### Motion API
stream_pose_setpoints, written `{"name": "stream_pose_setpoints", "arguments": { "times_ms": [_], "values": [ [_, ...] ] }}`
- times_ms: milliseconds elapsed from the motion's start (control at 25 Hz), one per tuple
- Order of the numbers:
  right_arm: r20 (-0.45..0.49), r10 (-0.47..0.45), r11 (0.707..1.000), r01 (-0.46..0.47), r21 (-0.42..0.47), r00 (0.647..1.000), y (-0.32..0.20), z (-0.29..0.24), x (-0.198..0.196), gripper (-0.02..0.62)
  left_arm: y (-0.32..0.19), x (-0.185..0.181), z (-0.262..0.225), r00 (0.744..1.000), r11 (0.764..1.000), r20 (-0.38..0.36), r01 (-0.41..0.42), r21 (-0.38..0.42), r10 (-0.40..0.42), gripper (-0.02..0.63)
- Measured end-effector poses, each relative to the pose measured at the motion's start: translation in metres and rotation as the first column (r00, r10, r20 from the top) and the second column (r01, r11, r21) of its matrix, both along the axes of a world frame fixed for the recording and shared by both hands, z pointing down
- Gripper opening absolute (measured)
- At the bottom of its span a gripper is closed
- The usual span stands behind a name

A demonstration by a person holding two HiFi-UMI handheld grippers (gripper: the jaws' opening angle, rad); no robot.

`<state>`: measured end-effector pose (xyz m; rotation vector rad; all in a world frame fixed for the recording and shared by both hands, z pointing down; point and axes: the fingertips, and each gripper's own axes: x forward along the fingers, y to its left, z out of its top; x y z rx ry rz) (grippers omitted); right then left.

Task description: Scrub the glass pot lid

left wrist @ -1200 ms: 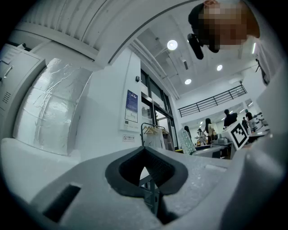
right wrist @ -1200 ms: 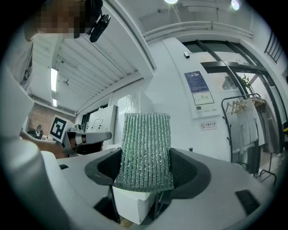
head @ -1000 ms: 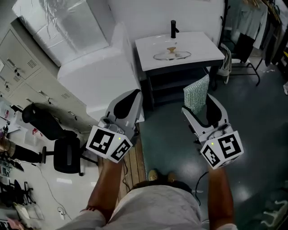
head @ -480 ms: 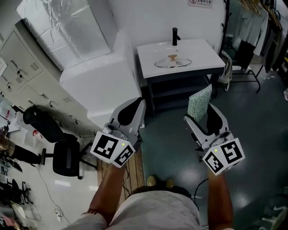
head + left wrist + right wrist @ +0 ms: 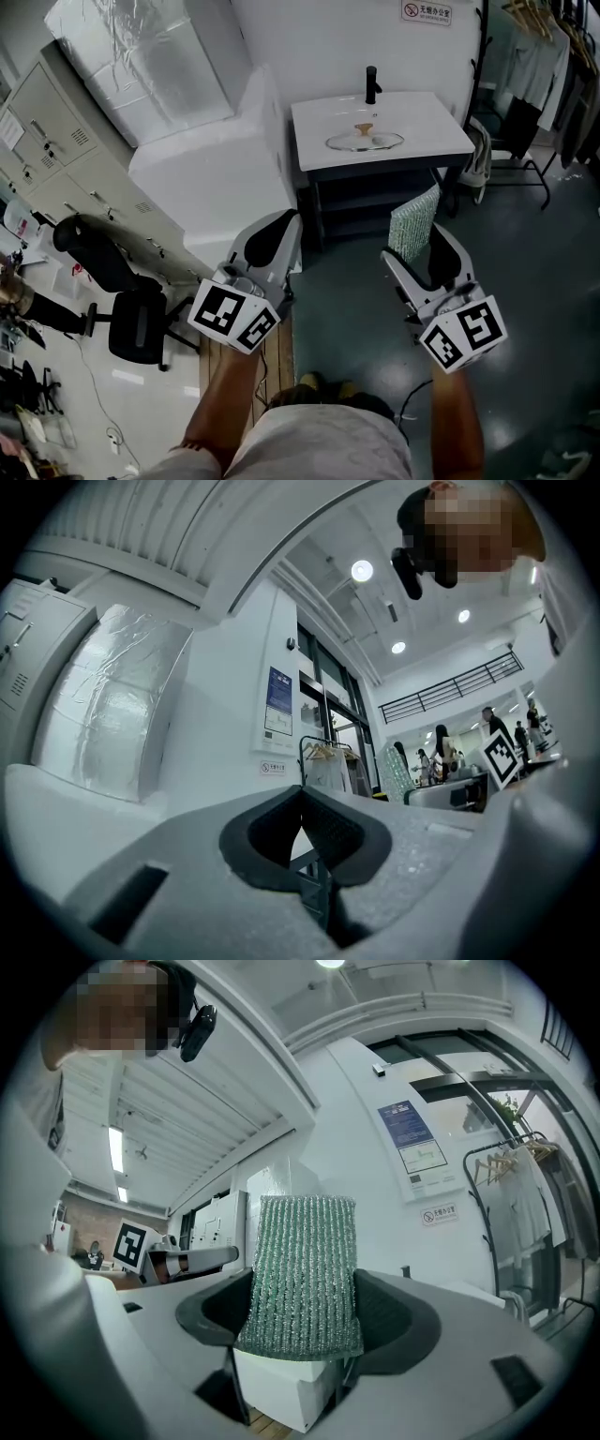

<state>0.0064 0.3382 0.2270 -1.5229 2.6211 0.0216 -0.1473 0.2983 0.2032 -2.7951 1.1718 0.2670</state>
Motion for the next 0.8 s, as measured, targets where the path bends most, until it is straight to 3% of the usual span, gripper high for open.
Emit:
{"name": "stream_pose_setpoints", "arguments": {
  "times_ms": [440, 800],
  "values": [
    [-0.028, -0.024, 1.000, 0.024, -0.006, 0.999, -0.032, 0.002, 0.013, 0.337, -0.027, 0.009, 0.006, 1.000, 1.000, -0.003, 0.022, -0.004, -0.022, 0.015],
    [-0.053, -0.017, 1.000, 0.016, -0.015, 0.998, -0.112, 0.006, 0.020, 0.337, -0.109, 0.018, 0.011, 0.999, 1.000, -0.031, 0.011, -0.003, -0.011, 0.015]
  ]
}}
